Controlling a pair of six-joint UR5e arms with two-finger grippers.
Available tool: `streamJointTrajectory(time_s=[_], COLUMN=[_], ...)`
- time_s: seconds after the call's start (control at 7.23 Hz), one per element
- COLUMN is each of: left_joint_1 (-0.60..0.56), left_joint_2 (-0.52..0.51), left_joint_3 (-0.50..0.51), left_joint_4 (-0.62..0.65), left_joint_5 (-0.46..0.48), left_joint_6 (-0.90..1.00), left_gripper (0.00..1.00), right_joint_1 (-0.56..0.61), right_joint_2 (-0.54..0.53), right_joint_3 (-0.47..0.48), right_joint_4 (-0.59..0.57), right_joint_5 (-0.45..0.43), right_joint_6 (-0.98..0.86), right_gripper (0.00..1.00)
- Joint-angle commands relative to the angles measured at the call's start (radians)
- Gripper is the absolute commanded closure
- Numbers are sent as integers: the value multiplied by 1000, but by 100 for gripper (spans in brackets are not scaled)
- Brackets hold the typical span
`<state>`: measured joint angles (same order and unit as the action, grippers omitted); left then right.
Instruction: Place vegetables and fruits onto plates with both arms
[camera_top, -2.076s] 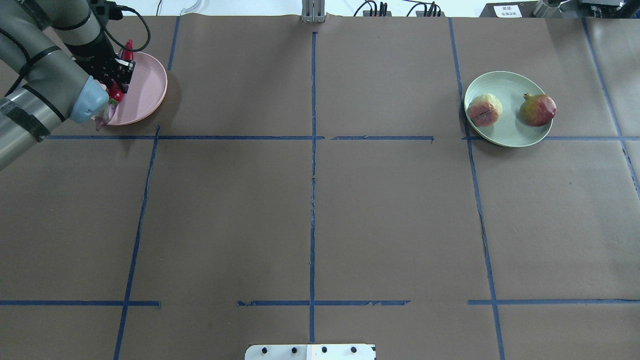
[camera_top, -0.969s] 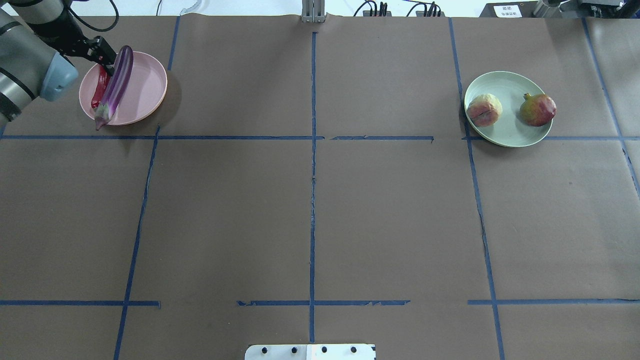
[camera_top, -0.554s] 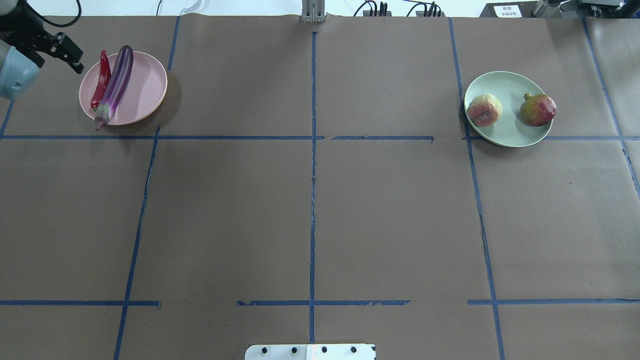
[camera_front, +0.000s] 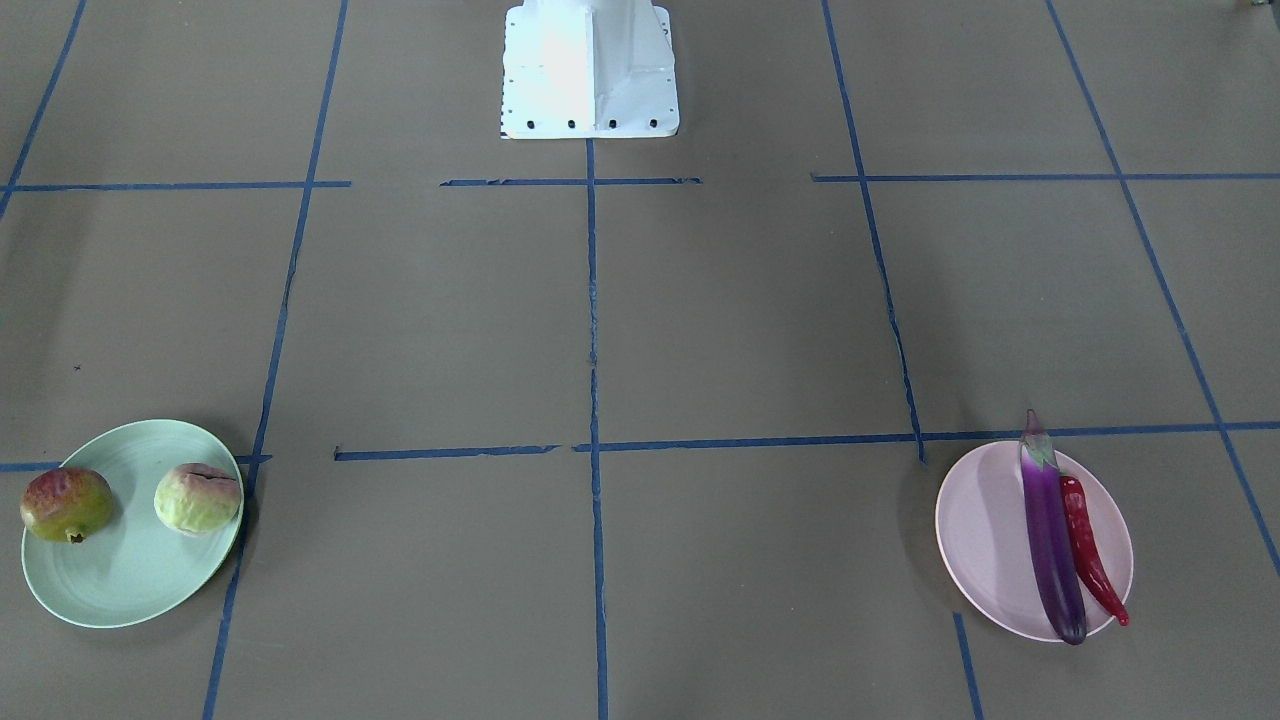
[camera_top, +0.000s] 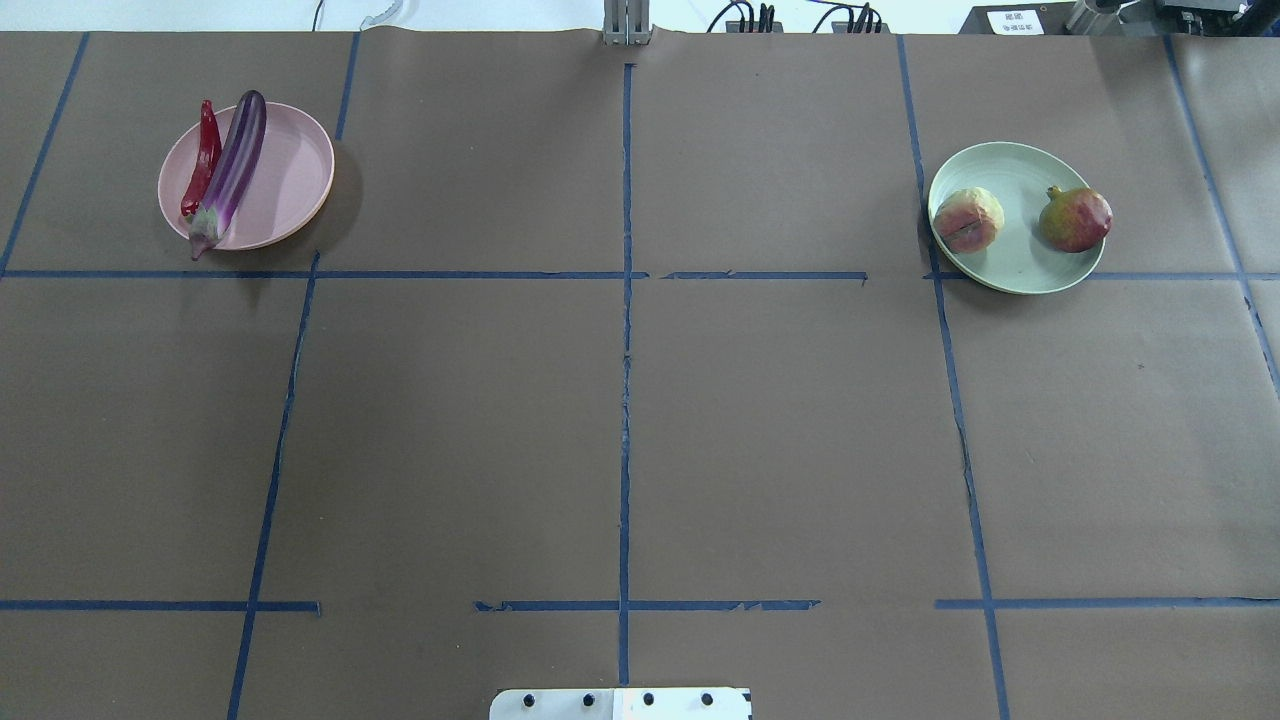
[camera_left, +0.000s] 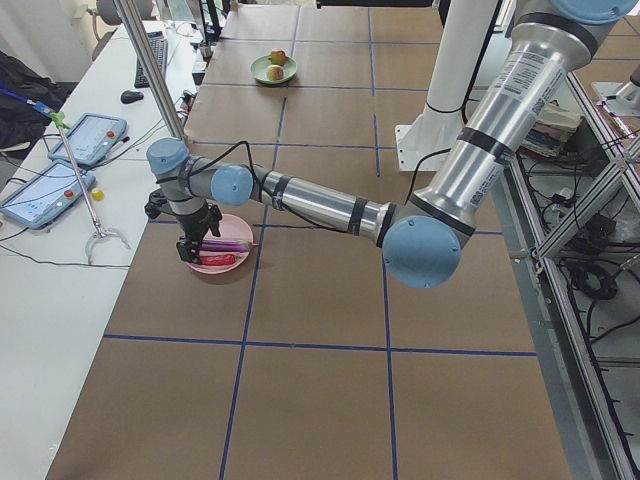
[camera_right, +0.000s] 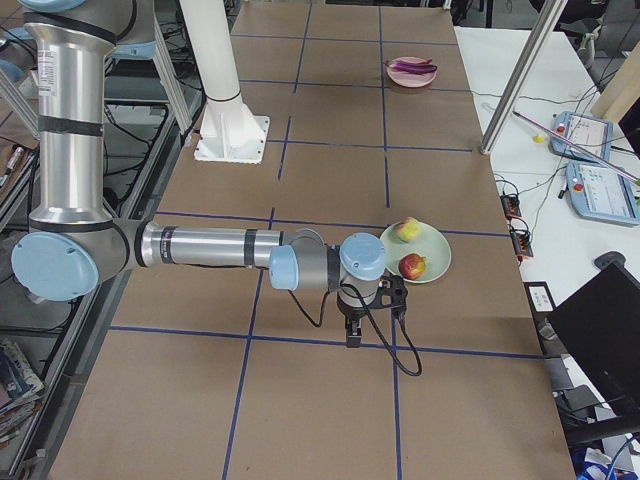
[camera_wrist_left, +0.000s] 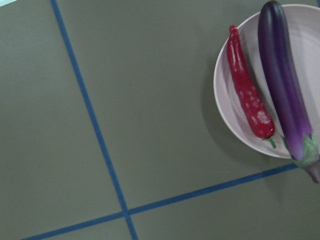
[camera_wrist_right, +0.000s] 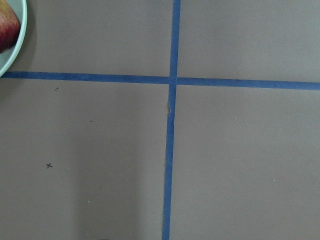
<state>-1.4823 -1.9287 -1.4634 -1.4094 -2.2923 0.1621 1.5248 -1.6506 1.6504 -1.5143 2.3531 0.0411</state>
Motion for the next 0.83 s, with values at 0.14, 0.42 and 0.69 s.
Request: streamJointTrajectory(time_s=[0.14,0.42,0.69], left_joint_1=[-35,-35,-36], left_joint_2=[251,276,307], left_joint_3=[-193,-204,-213], left_joint_4=[33,36,33], left_joint_5=[-4,-3,-15], left_joint_6=[10,10,13], left_gripper=[0,0,0], right_joint_1=[0,0,0], right_joint_2=[0,0,0], right_joint_3=[0,0,0], right_joint_4=[0,0,0], right_joint_5=[0,0,0], right_joint_6=[-1,-1,0], right_gripper=[0,0,0])
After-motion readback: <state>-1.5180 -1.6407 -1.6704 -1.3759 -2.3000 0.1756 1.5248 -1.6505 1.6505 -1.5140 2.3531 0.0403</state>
